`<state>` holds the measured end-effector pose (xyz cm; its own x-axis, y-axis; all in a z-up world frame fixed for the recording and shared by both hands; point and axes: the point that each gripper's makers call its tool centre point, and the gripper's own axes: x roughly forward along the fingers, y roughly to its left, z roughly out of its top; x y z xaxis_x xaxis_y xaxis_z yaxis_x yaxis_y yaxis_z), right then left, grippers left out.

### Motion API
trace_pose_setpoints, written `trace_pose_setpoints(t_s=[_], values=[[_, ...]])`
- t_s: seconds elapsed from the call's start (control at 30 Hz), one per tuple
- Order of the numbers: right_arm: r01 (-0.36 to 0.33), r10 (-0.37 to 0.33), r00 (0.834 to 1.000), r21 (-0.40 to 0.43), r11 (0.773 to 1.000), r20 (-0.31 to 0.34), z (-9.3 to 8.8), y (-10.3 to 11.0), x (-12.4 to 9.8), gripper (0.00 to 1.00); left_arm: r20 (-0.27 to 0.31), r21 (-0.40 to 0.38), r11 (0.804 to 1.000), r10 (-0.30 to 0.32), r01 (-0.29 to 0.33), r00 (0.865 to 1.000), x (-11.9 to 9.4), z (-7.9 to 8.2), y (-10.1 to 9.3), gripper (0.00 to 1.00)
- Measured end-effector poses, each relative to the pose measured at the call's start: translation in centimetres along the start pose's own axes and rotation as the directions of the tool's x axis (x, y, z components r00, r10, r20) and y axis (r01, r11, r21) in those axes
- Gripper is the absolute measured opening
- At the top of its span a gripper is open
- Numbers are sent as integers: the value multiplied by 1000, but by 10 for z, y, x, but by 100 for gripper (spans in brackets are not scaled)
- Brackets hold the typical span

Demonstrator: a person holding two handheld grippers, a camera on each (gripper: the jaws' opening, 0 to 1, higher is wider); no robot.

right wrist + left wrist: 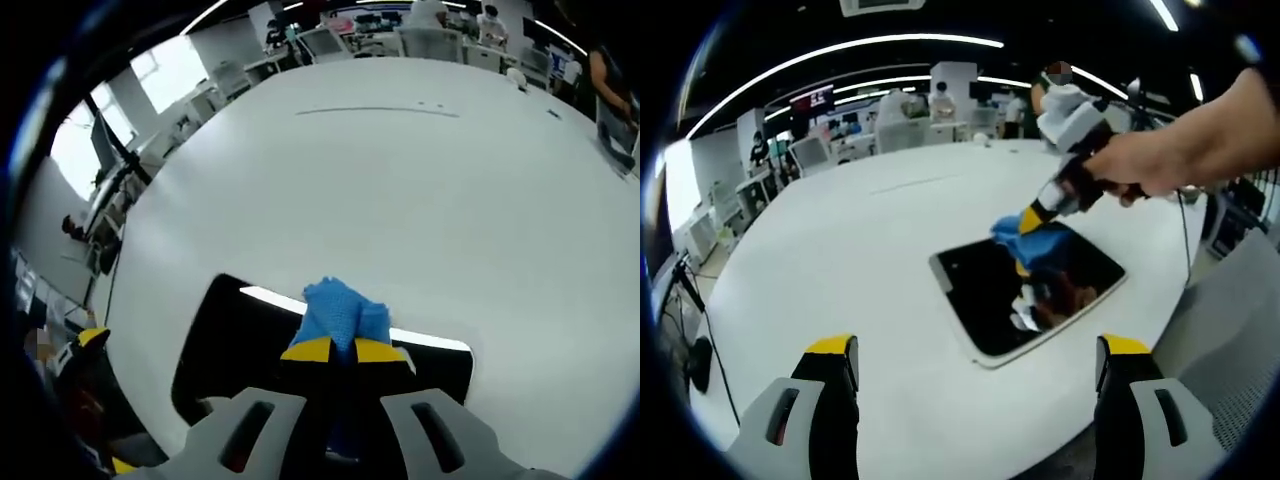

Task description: Wipe the mirror surface with the cleaning cloth until all visible marks leave the cleaned area.

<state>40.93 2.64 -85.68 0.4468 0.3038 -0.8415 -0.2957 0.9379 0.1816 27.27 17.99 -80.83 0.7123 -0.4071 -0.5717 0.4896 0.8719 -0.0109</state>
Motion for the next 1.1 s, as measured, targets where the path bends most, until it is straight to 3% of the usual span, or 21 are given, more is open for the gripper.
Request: trace_pose_setpoints(t_s=[0.43,0.63,1.1], values=[[-6,6,1000,0,1000,6,5,25,5,0,-3,-45,998,-31,31,1000,0,-2,-5,99],[-13,13,1000,8,1000,1,6,31,10,0,-8,-6,998,-62,62,998,2,-1,-13,99],[-17,17,1000,2,1000,-9,13,58,19,0,8,-11,996,-88,88,996,2,1,-18,99]])
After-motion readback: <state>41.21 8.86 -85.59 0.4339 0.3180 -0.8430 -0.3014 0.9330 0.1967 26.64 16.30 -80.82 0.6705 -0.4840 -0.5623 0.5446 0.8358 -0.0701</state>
